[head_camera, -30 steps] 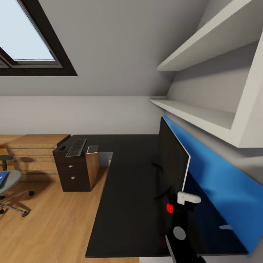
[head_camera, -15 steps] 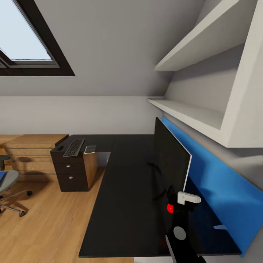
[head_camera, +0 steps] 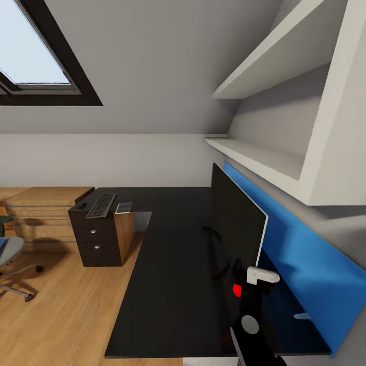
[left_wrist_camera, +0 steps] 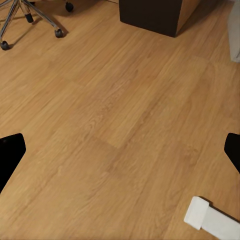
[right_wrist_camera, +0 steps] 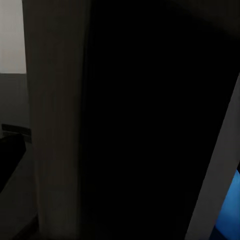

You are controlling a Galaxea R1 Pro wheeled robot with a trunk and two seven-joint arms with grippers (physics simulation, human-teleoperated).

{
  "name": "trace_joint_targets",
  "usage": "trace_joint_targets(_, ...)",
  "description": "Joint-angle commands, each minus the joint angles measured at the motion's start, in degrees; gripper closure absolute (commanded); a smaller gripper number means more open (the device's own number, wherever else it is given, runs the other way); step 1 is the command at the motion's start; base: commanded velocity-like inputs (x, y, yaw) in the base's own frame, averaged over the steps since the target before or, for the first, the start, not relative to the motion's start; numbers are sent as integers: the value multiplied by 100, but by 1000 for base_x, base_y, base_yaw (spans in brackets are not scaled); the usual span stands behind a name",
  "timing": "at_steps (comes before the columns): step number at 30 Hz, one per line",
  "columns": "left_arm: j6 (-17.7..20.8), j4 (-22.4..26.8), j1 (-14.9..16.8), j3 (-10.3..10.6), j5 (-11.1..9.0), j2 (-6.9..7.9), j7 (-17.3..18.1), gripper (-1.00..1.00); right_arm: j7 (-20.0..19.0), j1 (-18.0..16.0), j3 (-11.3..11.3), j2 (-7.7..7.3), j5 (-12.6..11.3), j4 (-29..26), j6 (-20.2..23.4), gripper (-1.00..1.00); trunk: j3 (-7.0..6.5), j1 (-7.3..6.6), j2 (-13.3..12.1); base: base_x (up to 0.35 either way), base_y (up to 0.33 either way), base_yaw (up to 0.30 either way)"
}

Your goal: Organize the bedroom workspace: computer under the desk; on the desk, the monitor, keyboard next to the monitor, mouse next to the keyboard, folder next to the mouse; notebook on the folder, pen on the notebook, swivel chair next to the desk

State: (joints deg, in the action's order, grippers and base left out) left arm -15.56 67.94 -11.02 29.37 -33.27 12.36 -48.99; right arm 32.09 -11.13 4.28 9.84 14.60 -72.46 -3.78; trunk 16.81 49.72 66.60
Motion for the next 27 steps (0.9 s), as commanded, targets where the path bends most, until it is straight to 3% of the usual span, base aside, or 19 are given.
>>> trace_joint_targets(1, -35, 9, 3, 16, -48, 6, -14, -100, 27, -4, 3, 1, 26, 4, 0, -100, 6, 1, 4, 0, -1, 0)
trace_joint_targets(27, -27, 9, 3, 16, -57, 8, -14, -100, 25, -4, 12, 3, 23, 137, 0, -100, 6, 1, 4, -26, 0, 0)
